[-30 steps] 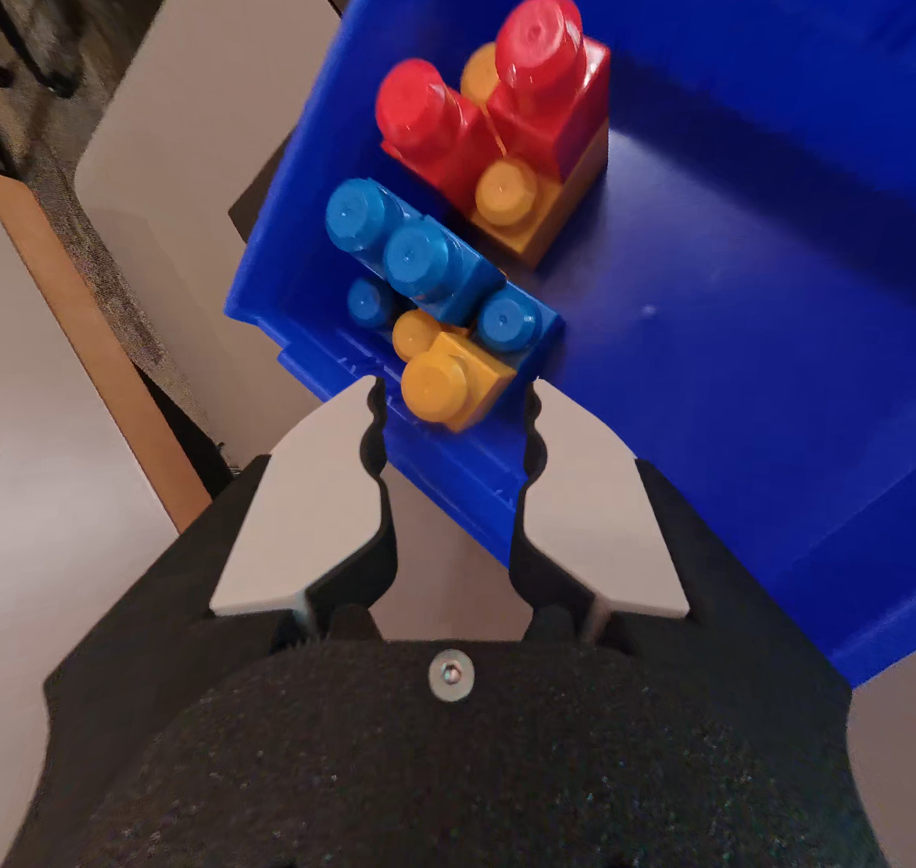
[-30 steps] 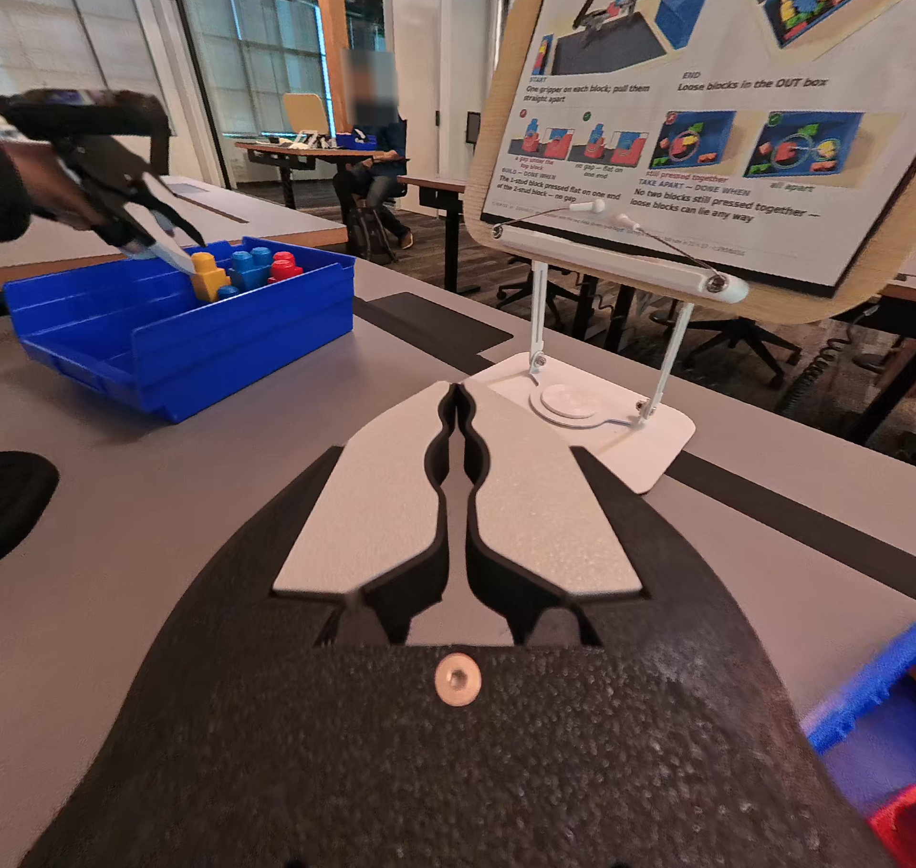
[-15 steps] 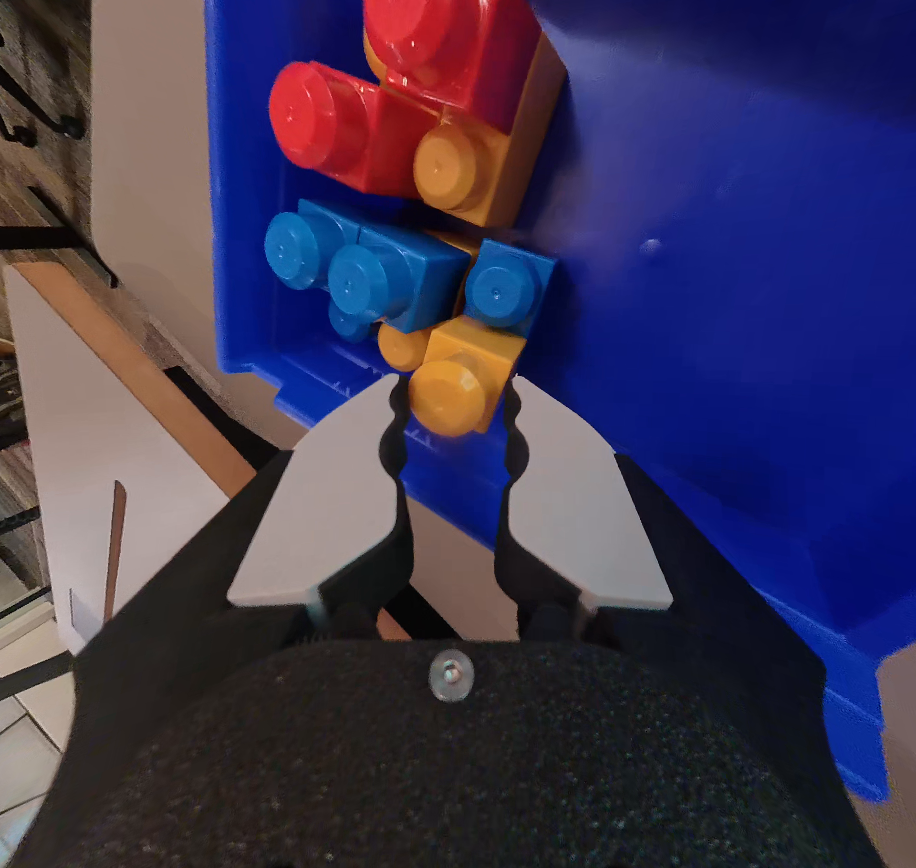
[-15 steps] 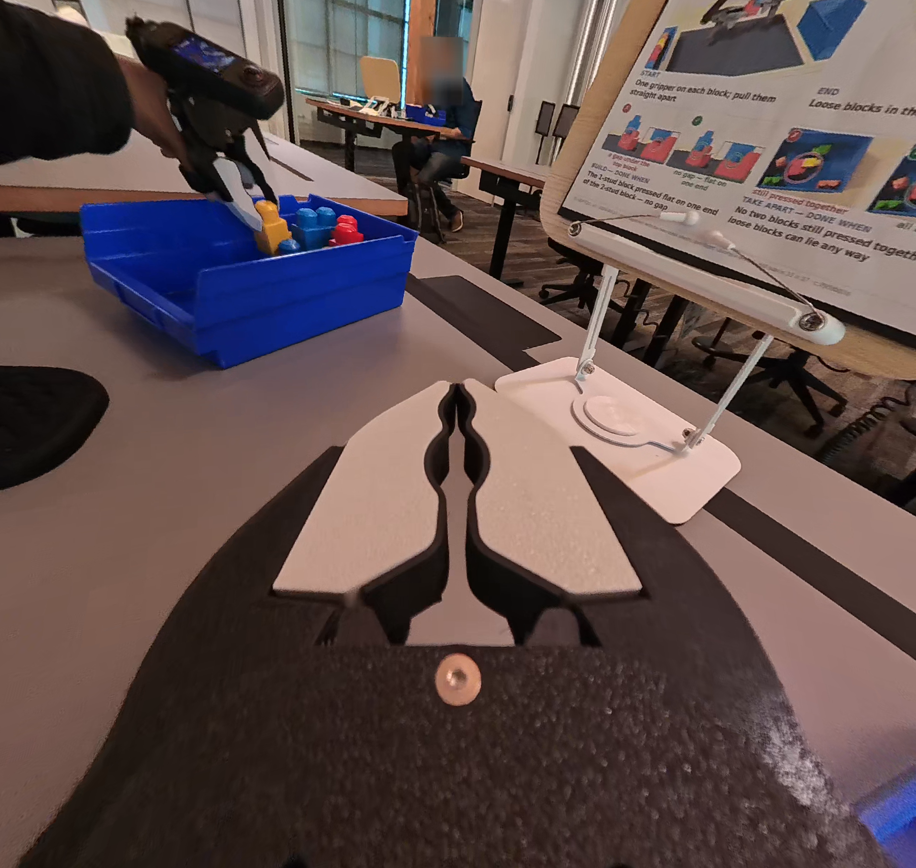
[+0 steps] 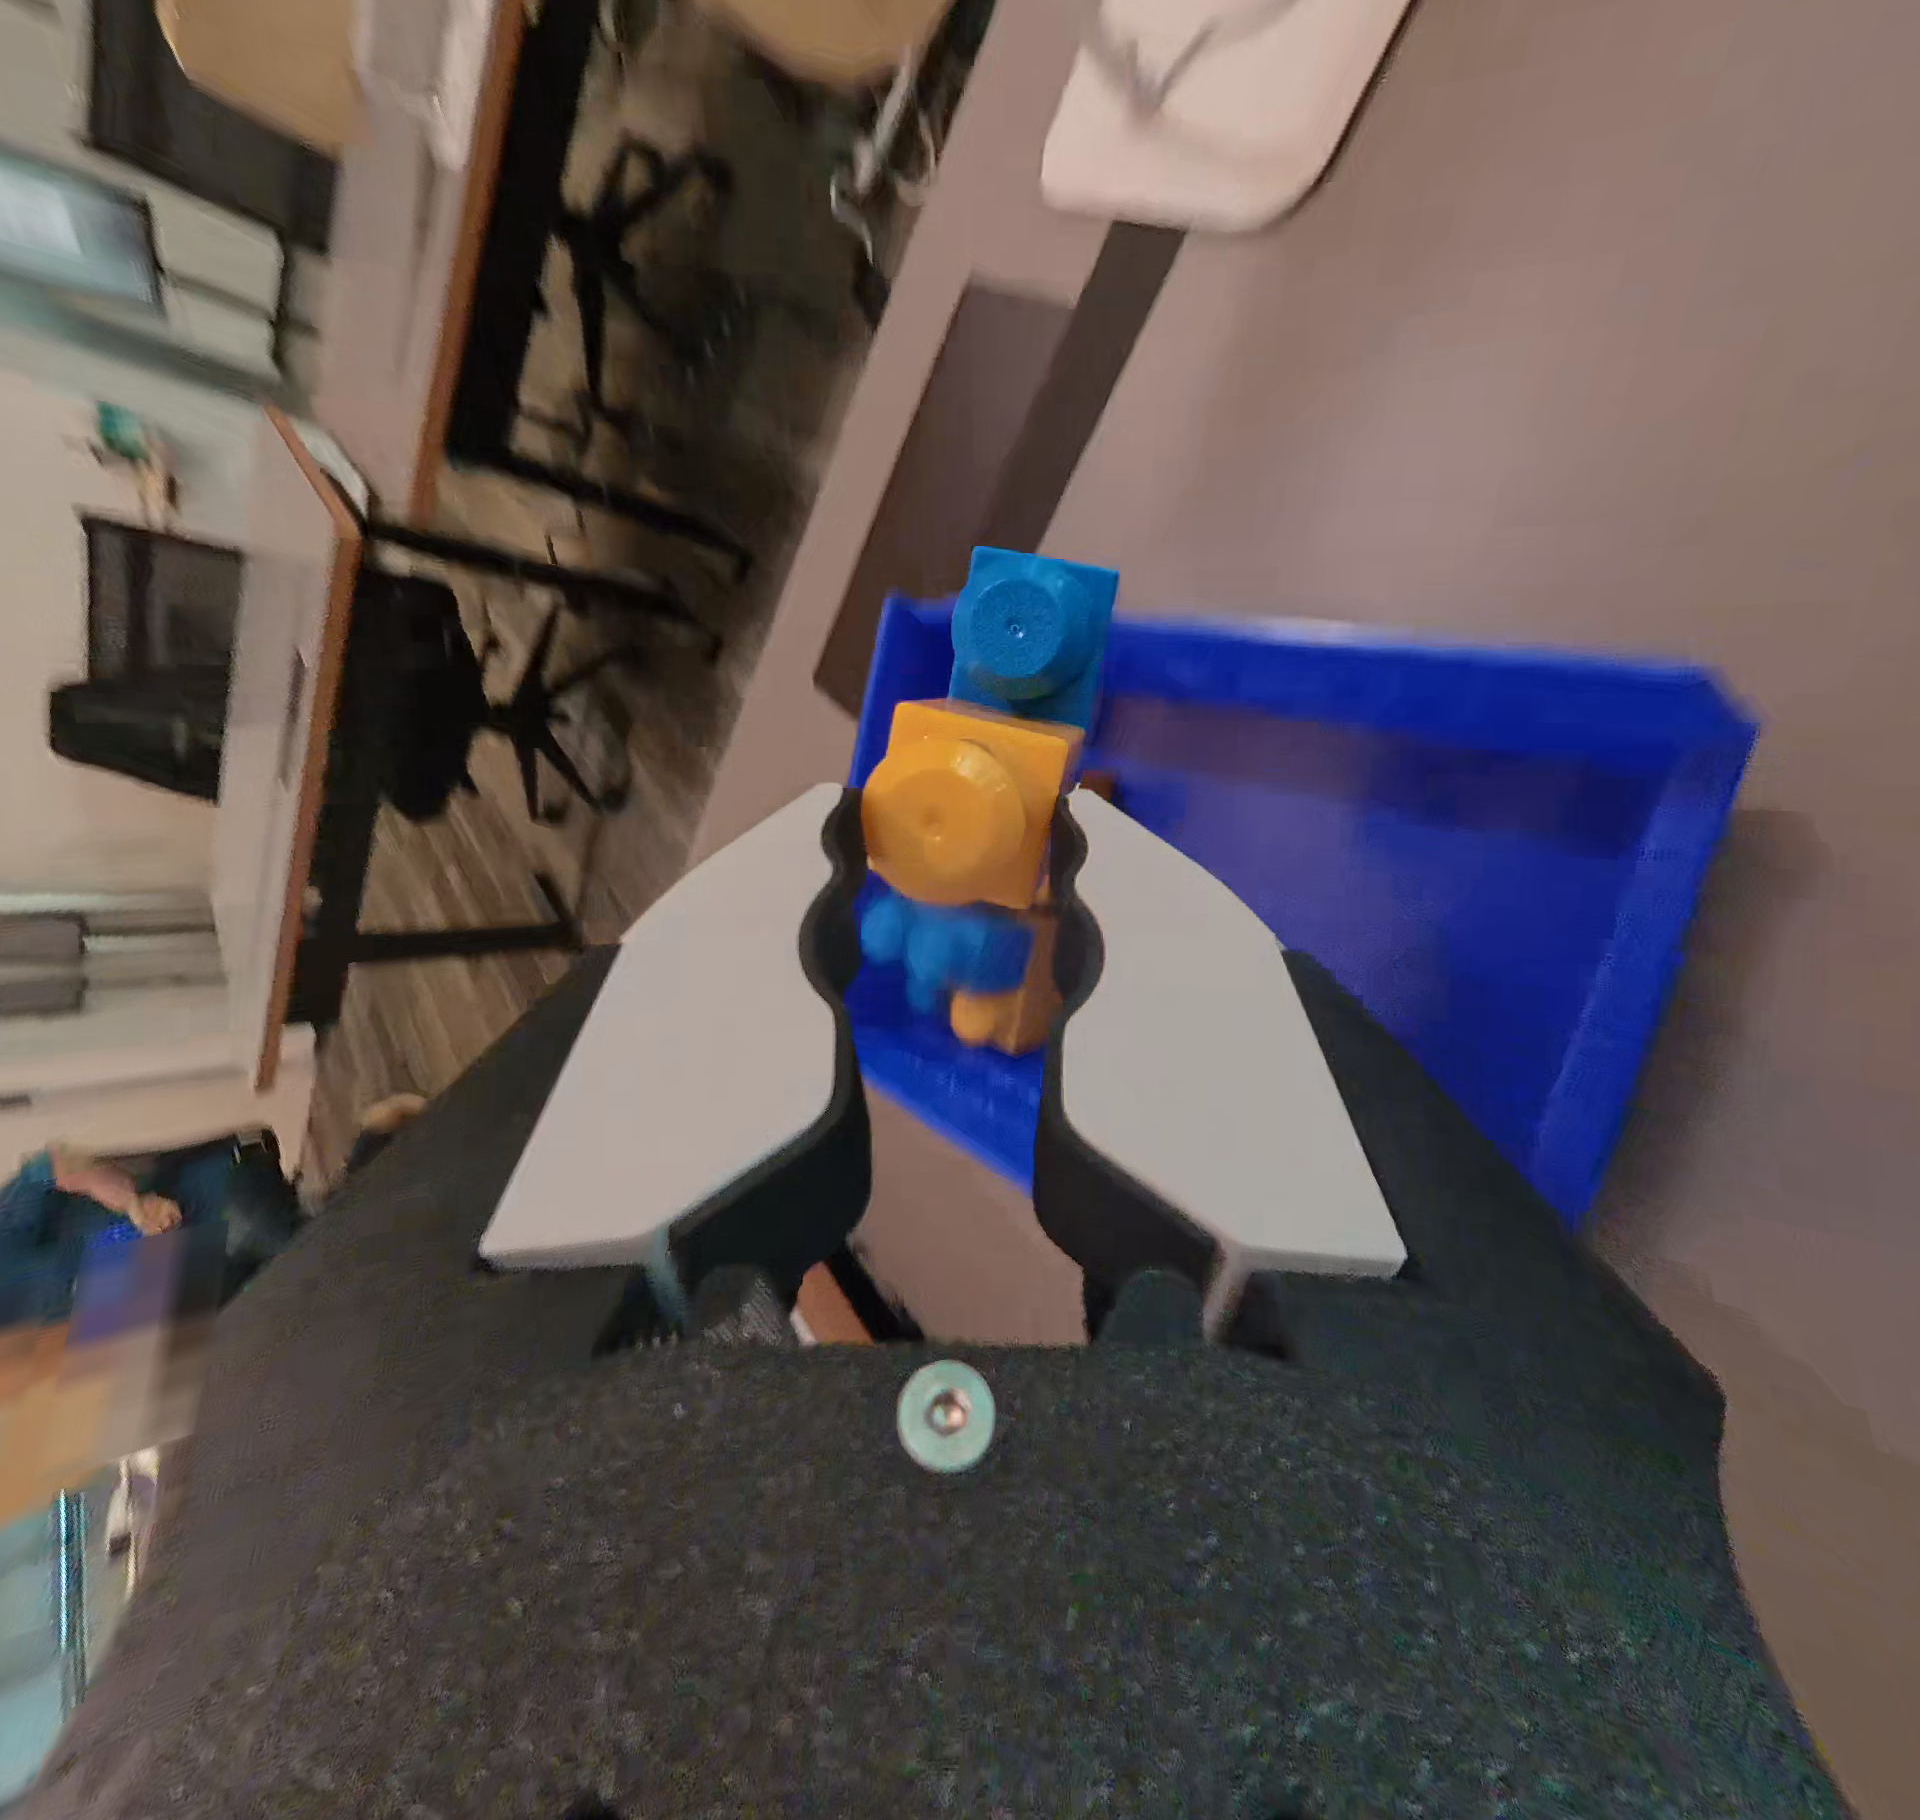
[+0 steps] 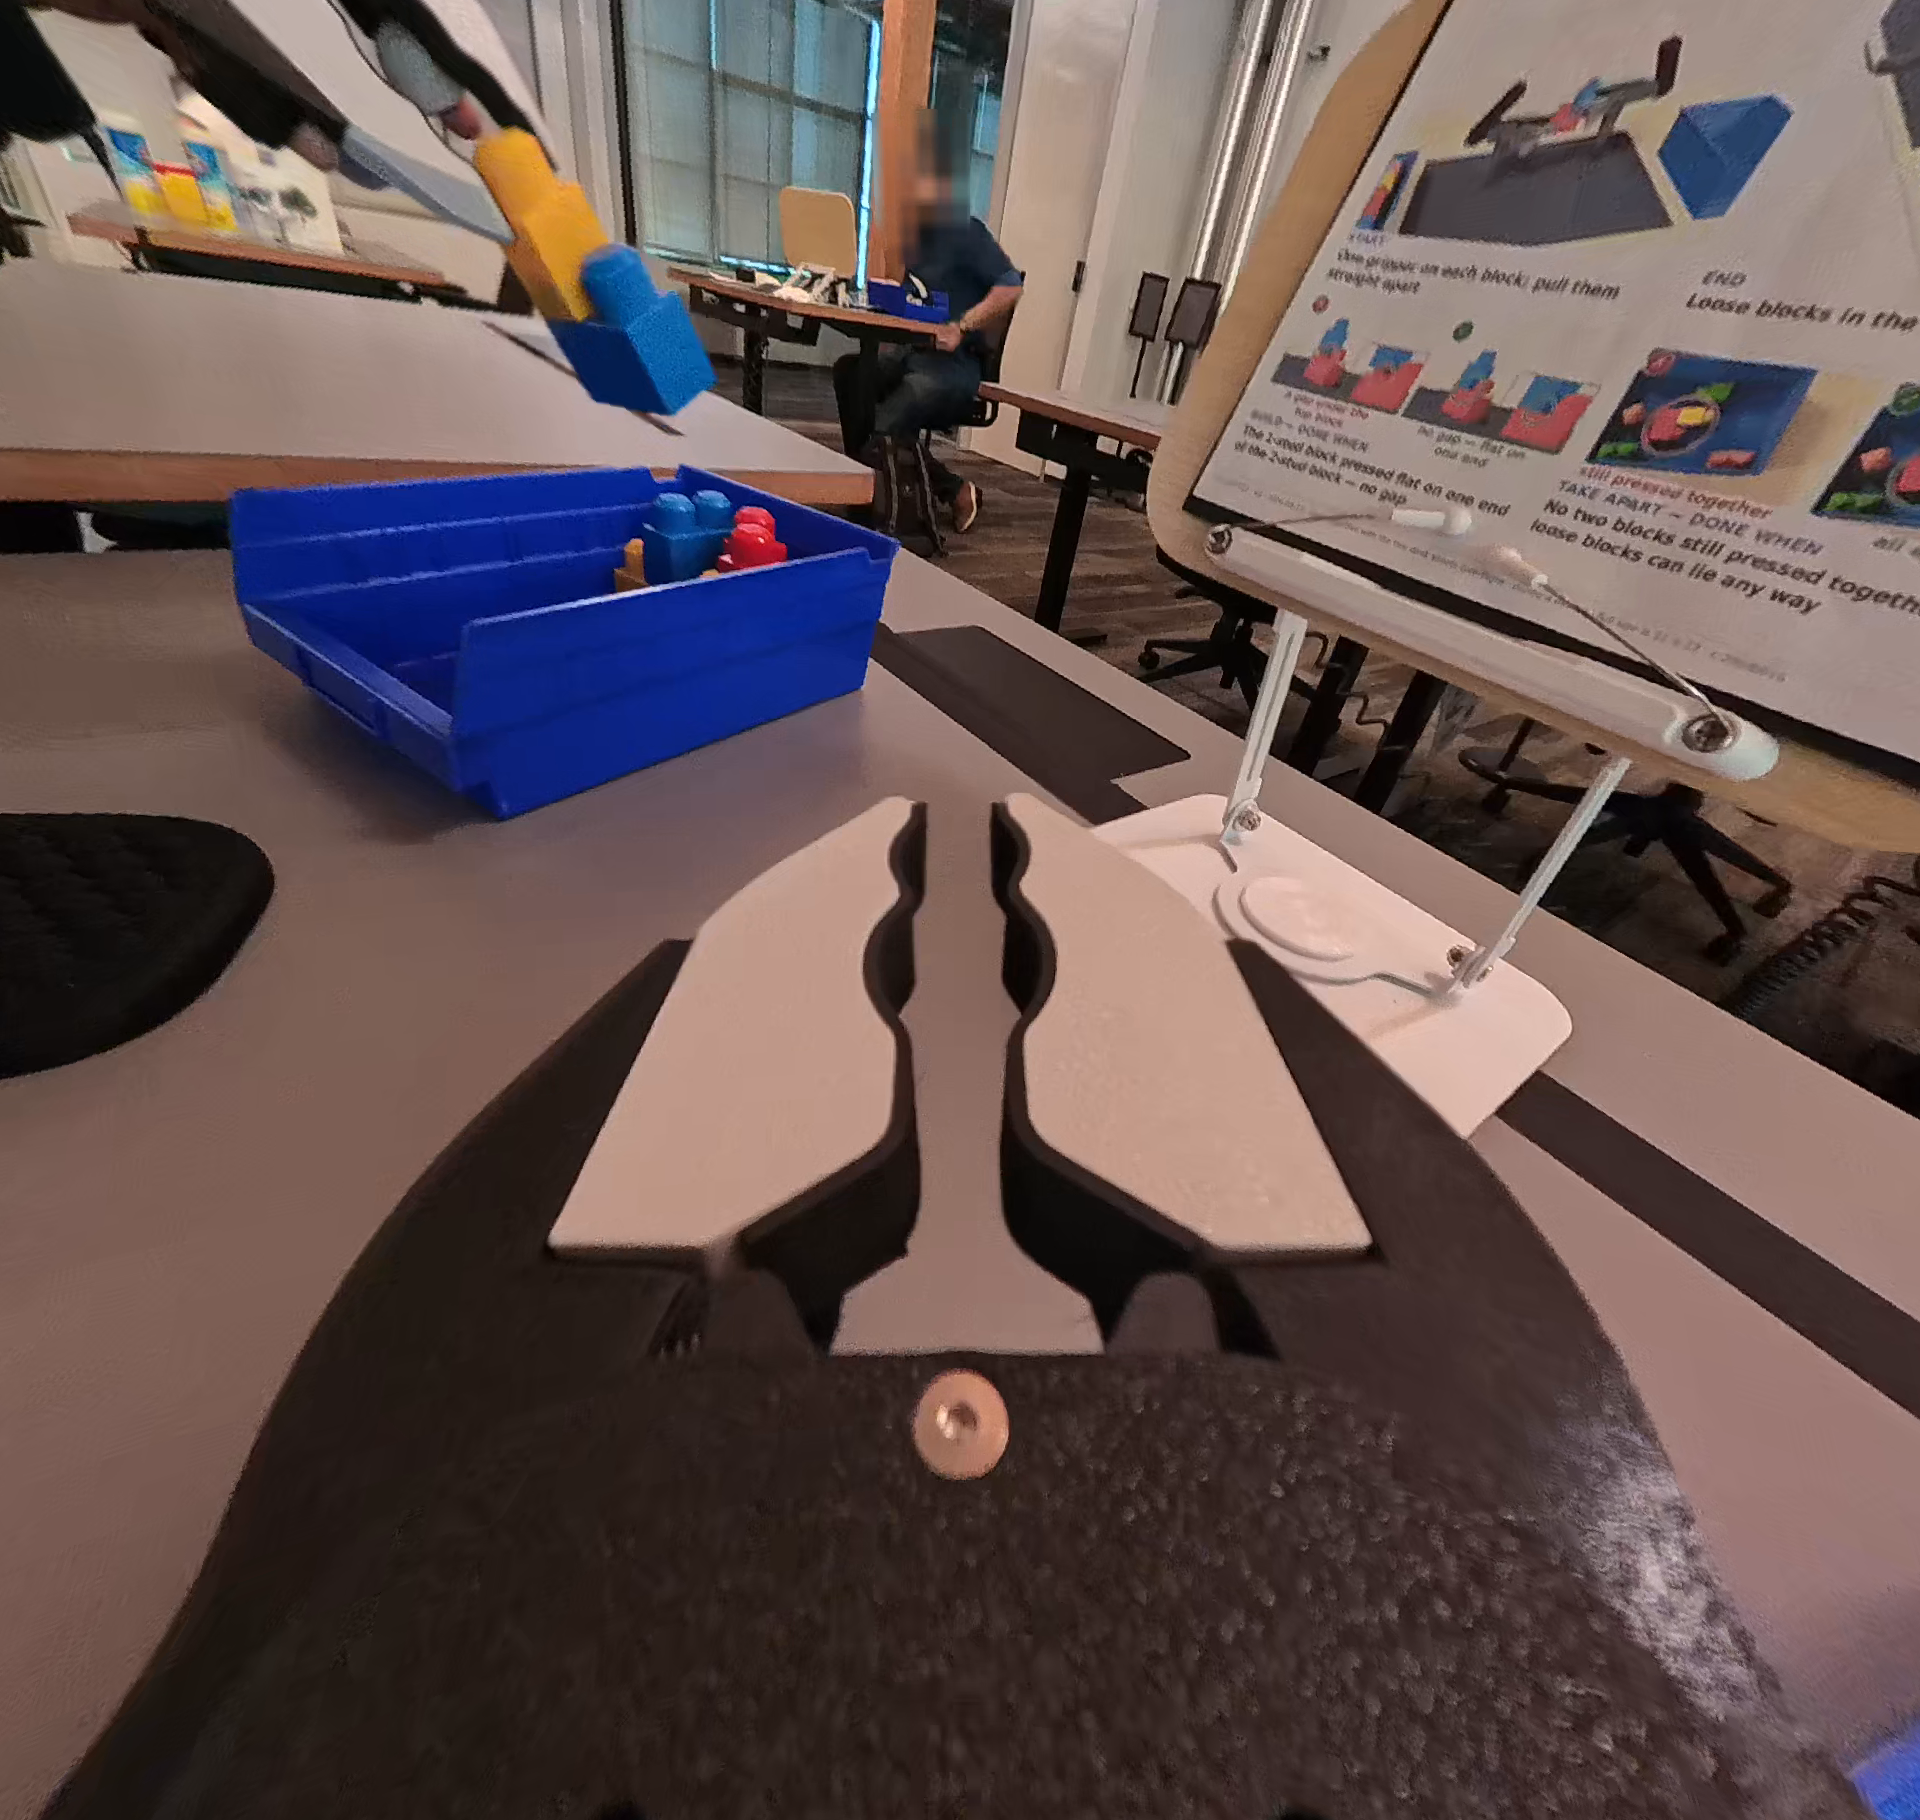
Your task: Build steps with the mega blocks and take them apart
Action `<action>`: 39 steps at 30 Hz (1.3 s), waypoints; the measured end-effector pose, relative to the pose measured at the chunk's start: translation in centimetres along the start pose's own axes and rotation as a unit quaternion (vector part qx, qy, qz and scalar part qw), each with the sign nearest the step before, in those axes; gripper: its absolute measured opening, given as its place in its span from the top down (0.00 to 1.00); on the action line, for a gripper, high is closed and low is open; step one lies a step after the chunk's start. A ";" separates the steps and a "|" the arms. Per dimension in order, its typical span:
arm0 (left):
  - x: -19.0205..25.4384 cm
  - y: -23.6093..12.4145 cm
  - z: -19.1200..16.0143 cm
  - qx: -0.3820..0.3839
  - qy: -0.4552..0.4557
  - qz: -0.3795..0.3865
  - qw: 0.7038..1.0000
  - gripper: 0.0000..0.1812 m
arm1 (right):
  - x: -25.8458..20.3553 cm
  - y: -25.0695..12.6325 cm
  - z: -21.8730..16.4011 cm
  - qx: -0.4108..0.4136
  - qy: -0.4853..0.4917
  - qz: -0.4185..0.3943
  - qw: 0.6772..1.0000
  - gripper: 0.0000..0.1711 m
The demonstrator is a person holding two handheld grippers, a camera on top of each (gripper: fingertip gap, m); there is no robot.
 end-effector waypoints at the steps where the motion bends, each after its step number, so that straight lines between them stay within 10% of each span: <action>1: 0.8 -0.3 1.8 0.023 0.011 0.003 1.000 0.81 | 0.0 -0.1 0.2 0.005 0.000 -0.001 1.000 0.91; 9: 10.4 1.1 13.8 0.170 0.061 -0.061 0.982 0.81 | -1.0 0.1 0.3 -0.015 -0.028 0.025 0.999 0.68; 17: 19.6 5.4 18.7 0.263 0.024 -0.181 0.947 0.81 | -2.6 0.6 -1.0 -0.066 -0.107 0.055 0.991 0.53; 29: 23.5 6.8 18.1 0.323 -0.038 -0.280 0.903 0.82 | -6.0 0.7 -4.4 -0.113 -0.134 0.179 0.968 0.80; 39: 22.4 5.1 18.9 0.447 -0.181 -0.376 0.791 0.76 | -3.8 -1.7 1.6 0.109 0.092 0.226 0.964 0.80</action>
Point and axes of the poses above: each gripper's, where its closed fingertips meet, y out along the fingers, z out of its top, x = y × z across the jaws, the point moved 4 cm from there along -y, back along the fingers
